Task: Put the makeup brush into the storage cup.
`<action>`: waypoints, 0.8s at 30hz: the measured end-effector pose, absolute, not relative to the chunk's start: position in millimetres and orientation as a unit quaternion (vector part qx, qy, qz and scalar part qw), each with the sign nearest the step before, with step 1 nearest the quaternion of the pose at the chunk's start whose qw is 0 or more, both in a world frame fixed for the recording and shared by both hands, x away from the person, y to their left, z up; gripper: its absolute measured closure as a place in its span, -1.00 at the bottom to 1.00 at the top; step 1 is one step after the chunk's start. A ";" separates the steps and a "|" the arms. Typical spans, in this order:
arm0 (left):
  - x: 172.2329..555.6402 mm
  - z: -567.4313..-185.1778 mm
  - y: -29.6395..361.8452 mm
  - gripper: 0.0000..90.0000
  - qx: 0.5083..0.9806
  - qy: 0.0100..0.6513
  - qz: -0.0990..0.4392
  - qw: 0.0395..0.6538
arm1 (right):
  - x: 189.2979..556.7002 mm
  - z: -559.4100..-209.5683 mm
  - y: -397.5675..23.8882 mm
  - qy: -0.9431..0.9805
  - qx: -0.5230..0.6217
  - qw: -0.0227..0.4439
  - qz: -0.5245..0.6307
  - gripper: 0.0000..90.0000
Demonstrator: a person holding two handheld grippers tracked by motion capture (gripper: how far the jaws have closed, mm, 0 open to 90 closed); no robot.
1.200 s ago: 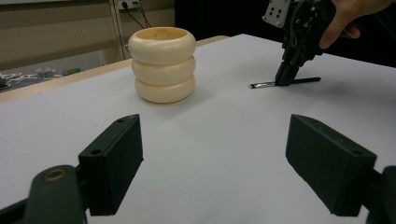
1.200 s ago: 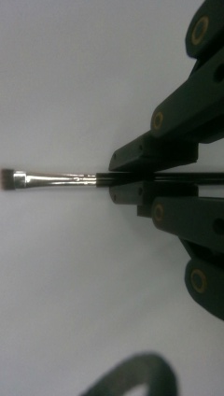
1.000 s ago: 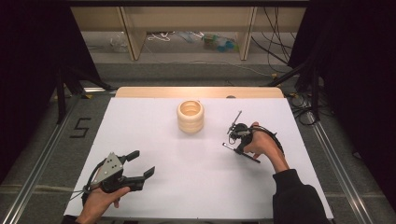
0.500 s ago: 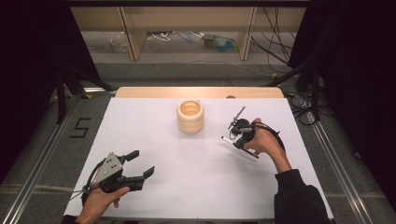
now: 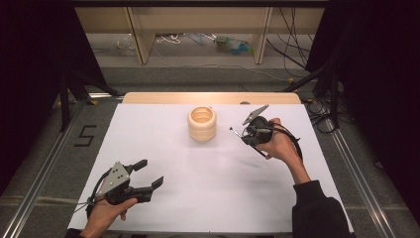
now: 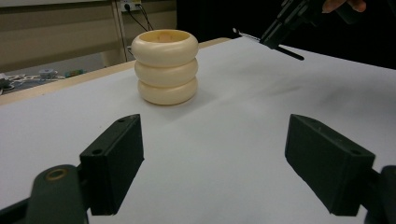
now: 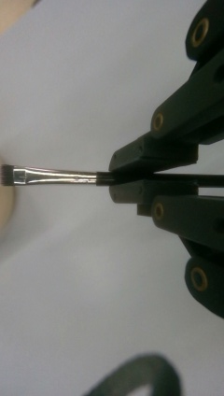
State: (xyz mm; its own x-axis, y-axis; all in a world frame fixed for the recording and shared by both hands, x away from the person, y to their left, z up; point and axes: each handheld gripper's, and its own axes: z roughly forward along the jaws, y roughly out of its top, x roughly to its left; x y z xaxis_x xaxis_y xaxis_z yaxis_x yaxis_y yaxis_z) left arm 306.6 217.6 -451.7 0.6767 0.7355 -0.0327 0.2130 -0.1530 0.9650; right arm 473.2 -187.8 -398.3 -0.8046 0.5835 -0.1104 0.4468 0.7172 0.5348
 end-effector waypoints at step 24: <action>307.1 -451.6 218.2 -0.57 0.720 0.332 0.235 0.562 | 470.3 -379.5 -182.1 0.841 0.276 0.185 0.428 0.87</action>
State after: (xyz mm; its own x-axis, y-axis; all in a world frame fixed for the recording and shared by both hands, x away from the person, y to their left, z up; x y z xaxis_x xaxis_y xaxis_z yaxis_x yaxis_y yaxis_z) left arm 307.1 218.2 -451.6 0.6685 0.7429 -0.0347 0.2138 -0.1473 0.9657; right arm 470.3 -182.1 -379.5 -0.7794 0.6222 -0.0738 0.3062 0.4810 0.8215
